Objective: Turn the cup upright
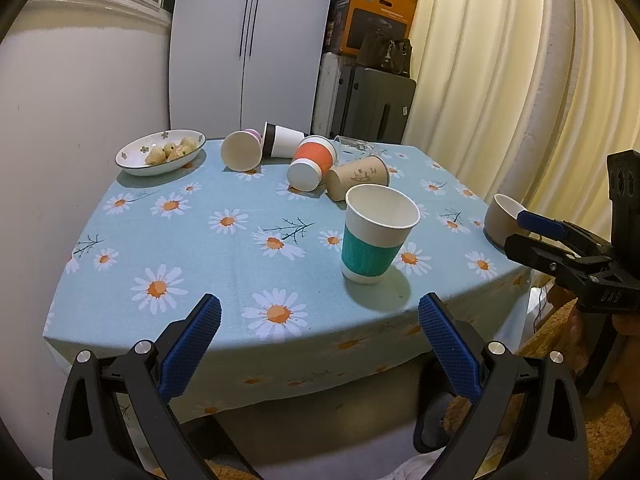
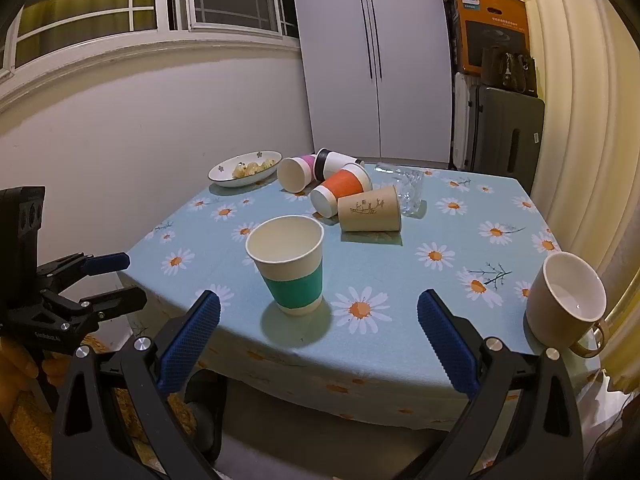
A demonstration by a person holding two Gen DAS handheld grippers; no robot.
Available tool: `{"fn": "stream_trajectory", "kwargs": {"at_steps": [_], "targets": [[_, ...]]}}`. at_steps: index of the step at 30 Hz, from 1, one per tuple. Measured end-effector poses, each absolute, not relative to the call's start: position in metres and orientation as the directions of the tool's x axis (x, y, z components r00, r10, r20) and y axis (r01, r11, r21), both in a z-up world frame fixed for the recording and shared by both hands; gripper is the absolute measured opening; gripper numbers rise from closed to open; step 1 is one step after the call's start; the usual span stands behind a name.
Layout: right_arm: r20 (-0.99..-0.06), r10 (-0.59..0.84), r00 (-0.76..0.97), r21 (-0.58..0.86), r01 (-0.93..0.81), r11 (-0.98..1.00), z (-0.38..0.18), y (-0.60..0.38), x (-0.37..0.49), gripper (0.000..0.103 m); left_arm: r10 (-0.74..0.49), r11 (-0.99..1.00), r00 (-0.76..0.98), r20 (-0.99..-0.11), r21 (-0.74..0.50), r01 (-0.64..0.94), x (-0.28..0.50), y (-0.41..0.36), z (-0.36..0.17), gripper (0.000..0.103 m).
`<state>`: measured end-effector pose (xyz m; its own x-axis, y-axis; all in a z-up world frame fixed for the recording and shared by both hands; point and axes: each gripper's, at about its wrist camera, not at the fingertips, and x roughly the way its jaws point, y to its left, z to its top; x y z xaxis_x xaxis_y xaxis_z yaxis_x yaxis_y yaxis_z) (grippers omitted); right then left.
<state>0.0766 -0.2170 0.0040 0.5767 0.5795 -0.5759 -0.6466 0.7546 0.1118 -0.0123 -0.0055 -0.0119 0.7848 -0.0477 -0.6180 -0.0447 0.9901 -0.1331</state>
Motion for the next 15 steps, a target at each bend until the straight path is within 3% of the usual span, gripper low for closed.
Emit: {"fn": "stream_trajectory", "kwargs": {"at_steps": [15], "targets": [[-0.586, 0.577, 0.568, 0.112, -0.649, 0.753, 0.0013, -0.2158, 0.0787, 0.098, -0.045, 0.99, 0.781, -0.623, -0.13, -0.046, -0.0116, -0.0063, -0.0129, 0.096]]}}
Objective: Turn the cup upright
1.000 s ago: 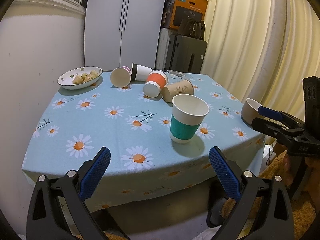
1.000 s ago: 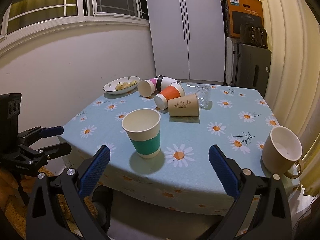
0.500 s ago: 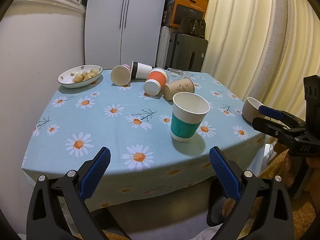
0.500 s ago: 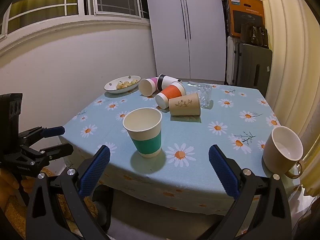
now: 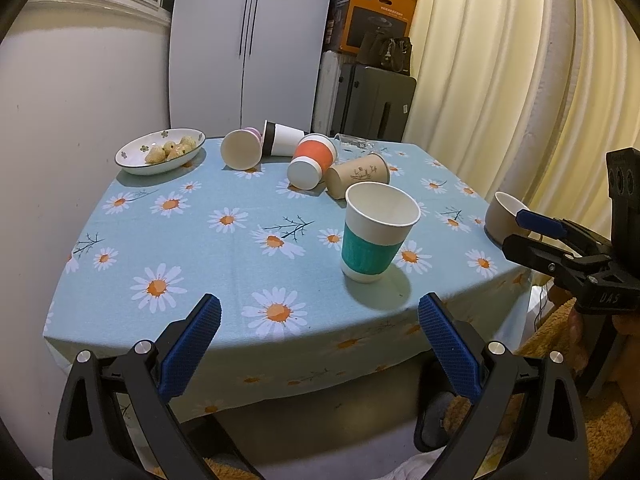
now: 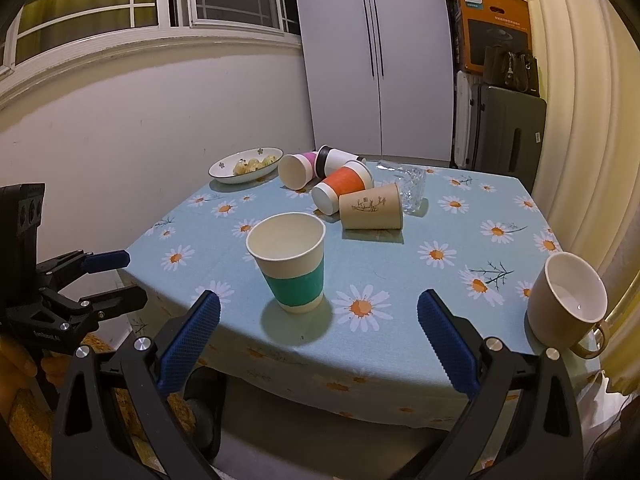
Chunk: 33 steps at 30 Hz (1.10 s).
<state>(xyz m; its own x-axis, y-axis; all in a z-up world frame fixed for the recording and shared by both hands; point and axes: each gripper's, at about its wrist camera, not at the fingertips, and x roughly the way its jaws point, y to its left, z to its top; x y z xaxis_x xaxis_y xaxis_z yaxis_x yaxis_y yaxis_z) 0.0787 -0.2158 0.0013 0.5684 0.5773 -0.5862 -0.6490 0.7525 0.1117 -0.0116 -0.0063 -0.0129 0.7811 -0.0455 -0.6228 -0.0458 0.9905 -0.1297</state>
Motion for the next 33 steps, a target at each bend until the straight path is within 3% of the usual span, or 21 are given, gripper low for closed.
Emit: {"fn": "stream_trajectory", "kwargs": {"at_steps": [33], "targets": [[-0.594, 0.573, 0.565, 0.105, -0.652, 0.751, 0.0008, -0.2125, 0.0785, 0.098, -0.049, 0.99, 0.78, -0.624, -0.135, -0.047, -0.012, -0.0066, -0.0133, 0.096]]}}
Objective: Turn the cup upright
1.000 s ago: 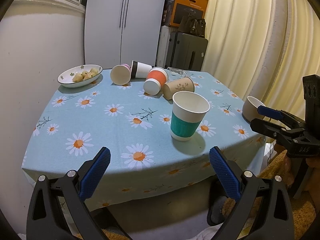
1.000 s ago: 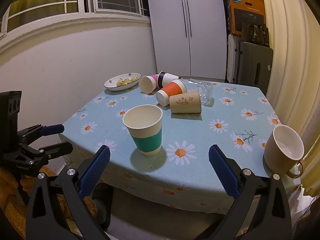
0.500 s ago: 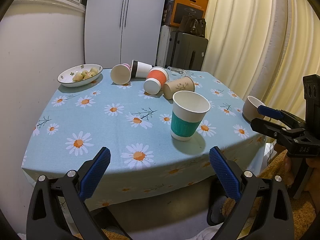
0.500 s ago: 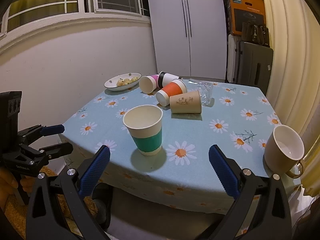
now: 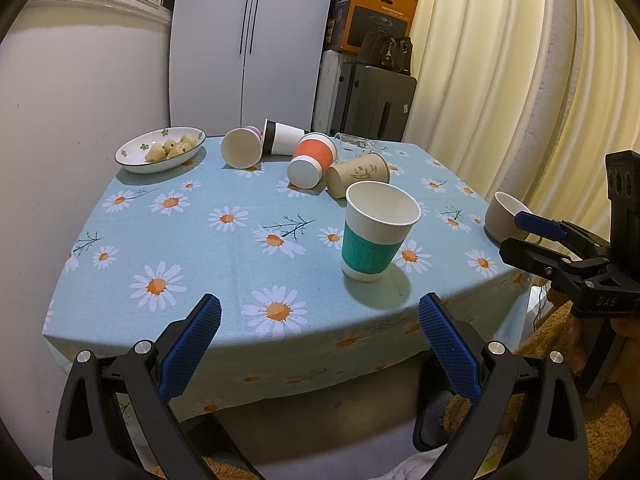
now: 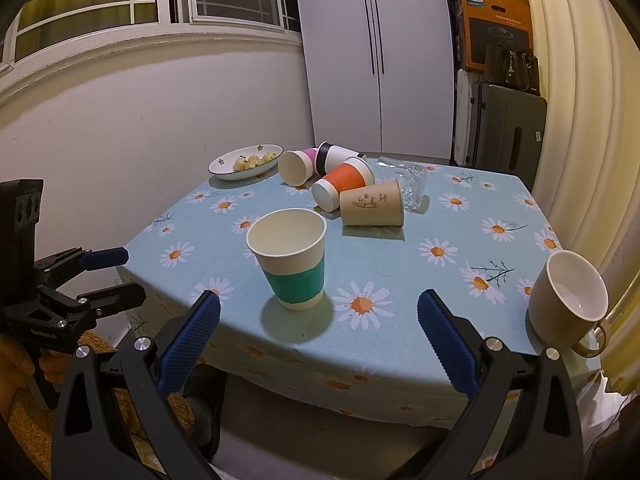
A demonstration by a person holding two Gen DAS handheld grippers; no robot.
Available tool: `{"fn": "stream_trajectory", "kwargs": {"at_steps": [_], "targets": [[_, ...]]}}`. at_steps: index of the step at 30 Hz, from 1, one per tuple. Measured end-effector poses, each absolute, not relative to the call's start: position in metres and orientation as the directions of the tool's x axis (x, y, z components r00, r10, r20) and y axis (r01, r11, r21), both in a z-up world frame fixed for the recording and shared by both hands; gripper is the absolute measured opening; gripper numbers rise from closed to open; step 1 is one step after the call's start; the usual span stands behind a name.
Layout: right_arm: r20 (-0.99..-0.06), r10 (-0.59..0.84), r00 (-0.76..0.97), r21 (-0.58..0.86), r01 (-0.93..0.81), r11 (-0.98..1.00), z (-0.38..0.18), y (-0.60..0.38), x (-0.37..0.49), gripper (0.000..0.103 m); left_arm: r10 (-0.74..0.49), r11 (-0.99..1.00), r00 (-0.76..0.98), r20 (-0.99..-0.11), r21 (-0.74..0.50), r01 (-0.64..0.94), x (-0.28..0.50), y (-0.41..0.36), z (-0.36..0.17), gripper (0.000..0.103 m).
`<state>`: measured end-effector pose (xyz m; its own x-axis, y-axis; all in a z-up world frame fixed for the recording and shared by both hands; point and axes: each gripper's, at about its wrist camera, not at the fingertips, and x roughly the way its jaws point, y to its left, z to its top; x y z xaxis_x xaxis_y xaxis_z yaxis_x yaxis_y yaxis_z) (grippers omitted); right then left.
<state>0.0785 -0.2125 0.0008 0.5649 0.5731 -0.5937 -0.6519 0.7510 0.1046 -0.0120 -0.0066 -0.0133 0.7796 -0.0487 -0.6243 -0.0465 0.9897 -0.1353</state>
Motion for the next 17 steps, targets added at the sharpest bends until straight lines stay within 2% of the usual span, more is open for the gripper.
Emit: {"fn": "stream_trajectory", "kwargs": {"at_steps": [17], "targets": [[-0.601, 0.569, 0.561, 0.103, -0.651, 0.752, -0.0011, -0.2122, 0.0793, 0.098, -0.044, 0.991, 0.78, -0.624, -0.128, -0.047, -0.0126, -0.0073, -0.0131, 0.096]]}}
